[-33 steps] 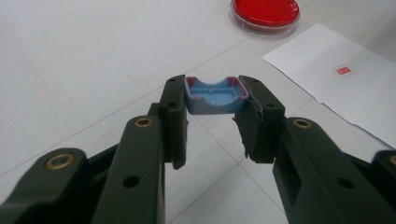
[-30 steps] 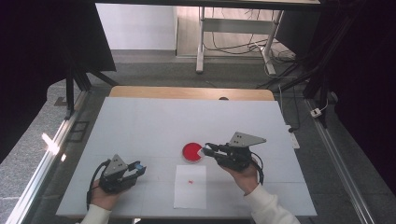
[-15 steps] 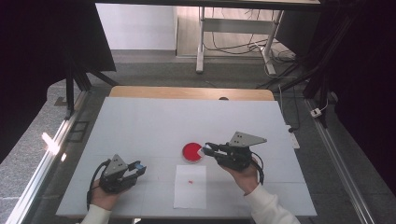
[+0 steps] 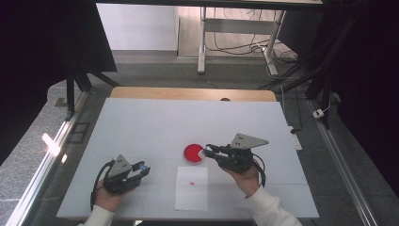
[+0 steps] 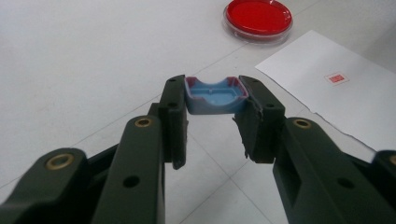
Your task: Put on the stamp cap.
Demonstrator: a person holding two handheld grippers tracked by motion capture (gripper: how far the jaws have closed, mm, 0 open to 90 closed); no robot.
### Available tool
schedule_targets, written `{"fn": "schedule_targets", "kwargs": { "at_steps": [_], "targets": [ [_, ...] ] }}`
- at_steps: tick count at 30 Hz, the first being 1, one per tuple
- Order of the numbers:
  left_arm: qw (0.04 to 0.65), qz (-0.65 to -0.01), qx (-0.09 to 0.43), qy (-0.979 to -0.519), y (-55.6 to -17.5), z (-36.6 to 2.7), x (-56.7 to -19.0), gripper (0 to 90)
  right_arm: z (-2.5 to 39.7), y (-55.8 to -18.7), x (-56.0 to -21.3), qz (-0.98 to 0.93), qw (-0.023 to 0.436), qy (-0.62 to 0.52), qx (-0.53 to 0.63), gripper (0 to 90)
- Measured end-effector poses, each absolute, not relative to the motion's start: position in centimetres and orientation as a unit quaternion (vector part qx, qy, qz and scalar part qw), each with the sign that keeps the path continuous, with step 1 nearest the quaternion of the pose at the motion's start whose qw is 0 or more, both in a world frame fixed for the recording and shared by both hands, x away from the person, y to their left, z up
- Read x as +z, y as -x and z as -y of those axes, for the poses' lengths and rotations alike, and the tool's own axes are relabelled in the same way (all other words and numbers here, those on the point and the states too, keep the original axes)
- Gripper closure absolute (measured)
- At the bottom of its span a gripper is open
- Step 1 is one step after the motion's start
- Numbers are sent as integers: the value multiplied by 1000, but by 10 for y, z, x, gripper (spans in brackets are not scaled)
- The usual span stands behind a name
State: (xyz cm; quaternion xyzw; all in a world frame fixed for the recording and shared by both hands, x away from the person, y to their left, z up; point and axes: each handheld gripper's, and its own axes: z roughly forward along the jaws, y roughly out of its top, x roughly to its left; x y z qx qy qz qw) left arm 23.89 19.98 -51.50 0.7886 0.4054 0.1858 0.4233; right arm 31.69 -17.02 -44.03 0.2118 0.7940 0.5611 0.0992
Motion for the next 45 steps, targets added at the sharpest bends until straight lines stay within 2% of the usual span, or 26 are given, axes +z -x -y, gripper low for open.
{"fn": "schedule_targets", "kwargs": {
  "at_steps": [45],
  "targets": [
    [426,-357,176,-812,-257,-150,-510,642,167,-317,-443,-798,99,-212,556,753]
  ]
}}
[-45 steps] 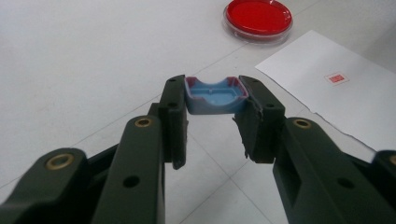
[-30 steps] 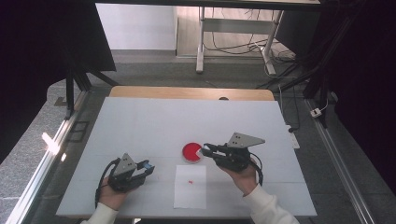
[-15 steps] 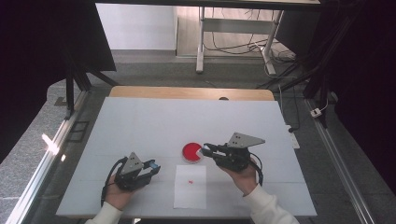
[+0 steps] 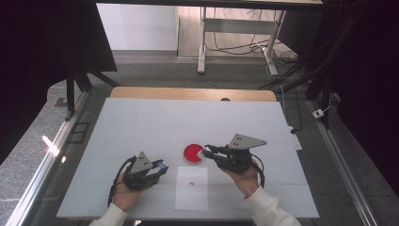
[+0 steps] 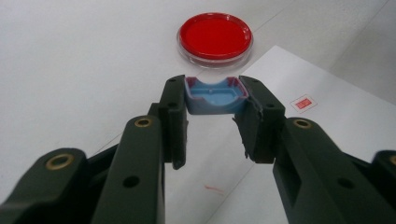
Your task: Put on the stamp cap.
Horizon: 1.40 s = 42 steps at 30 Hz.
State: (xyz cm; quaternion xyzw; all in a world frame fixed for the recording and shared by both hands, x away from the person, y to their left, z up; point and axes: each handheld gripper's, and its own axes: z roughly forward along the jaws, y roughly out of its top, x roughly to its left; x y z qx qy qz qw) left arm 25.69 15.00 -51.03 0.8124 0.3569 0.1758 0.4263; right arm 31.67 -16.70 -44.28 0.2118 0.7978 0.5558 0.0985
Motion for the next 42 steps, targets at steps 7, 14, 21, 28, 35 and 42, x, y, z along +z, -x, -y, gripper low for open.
{"fn": "schedule_targets", "kwargs": {
  "at_steps": [7,14,21,28,35,42],
  "targets": [
    [427,-349,175,-815,-260,-142,-510,642,166,-317,-444,-796,98,-213,558,753],
    [431,-338,171,-819,-266,-127,-508,642,166,-316,-444,-796,99,-213,558,753],
    [434,-327,173,-822,-271,-112,-507,642,166,-317,-444,-795,98,-214,559,753],
    [435,-317,170,-826,-275,-99,-507,642,166,-316,-444,-796,99,-214,557,753],
    [435,-309,168,-829,-279,-89,-508,642,165,-315,-444,-797,100,-213,556,753],
    [435,-303,167,-831,-280,-80,-508,642,164,-315,-445,-798,98,-212,555,753]
  ]
}}
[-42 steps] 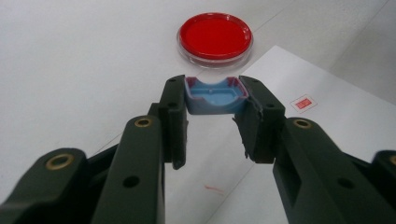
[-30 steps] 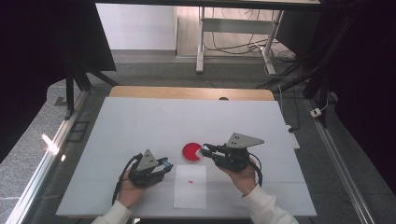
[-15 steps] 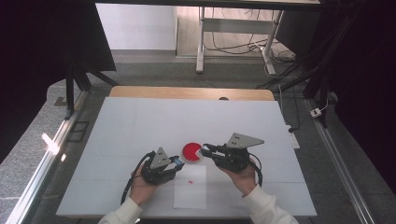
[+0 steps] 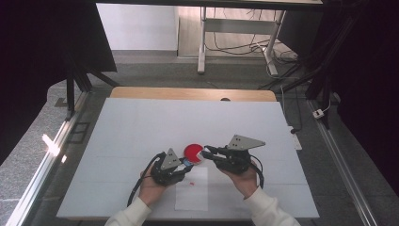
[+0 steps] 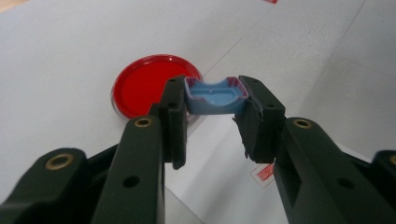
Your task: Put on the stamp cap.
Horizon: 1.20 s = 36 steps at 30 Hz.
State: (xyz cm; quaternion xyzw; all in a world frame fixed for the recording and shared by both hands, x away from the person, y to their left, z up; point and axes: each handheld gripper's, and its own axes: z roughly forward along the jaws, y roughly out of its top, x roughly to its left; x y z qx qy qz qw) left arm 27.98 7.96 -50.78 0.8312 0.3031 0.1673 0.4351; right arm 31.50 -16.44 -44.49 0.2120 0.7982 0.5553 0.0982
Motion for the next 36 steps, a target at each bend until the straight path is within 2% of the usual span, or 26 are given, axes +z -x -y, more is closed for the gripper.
{"fn": "schedule_targets", "kwargs": {
  "at_steps": [36],
  "targets": [
    [428,-291,181,-836,-284,-62,-511,642,149,-312,-455,-789,74,-278,543,753]
  ]
}}
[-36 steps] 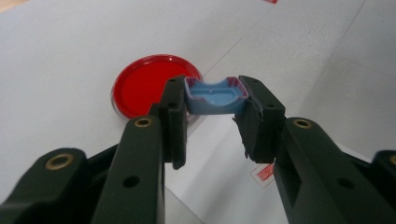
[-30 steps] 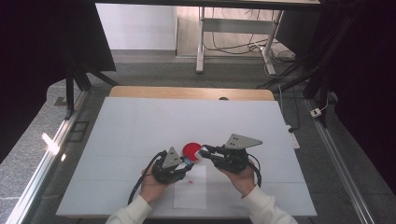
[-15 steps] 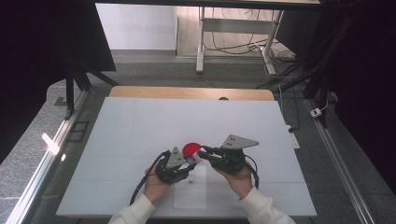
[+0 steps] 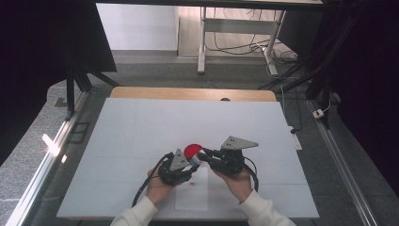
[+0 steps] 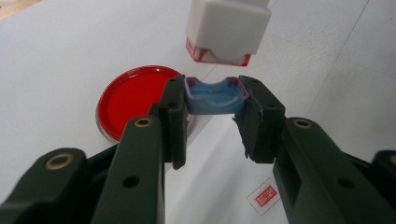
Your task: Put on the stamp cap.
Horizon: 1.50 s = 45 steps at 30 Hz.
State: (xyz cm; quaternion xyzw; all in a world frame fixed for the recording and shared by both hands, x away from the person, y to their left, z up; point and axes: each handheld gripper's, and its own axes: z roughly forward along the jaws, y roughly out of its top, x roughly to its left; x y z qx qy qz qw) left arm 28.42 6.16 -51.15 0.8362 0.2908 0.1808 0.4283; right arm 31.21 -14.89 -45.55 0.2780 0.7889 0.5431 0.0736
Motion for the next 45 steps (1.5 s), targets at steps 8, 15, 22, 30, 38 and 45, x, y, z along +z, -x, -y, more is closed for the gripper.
{"fn": "schedule_targets", "kwargs": {
  "at_steps": [8,15,22,30,38,45],
  "targets": [
    [429,-288,185,-836,-284,-60,-511,642,147,-312,-457,-787,68,-293,539,753],
    [429,-289,189,-834,-284,-60,-511,642,145,-311,-458,-788,66,-297,535,752],
    [430,-289,192,-833,-283,-60,-511,642,144,-311,-459,-788,64,-298,534,752],
    [429,-288,193,-834,-283,-59,-511,642,143,-310,-460,-790,63,-301,531,750],
    [427,-288,197,-834,-282,-59,-511,642,142,-310,-460,-791,64,-304,527,750],
    [426,-288,208,-832,-281,-58,-511,641,142,-310,-460,-792,61,-306,525,750]
  ]
}}
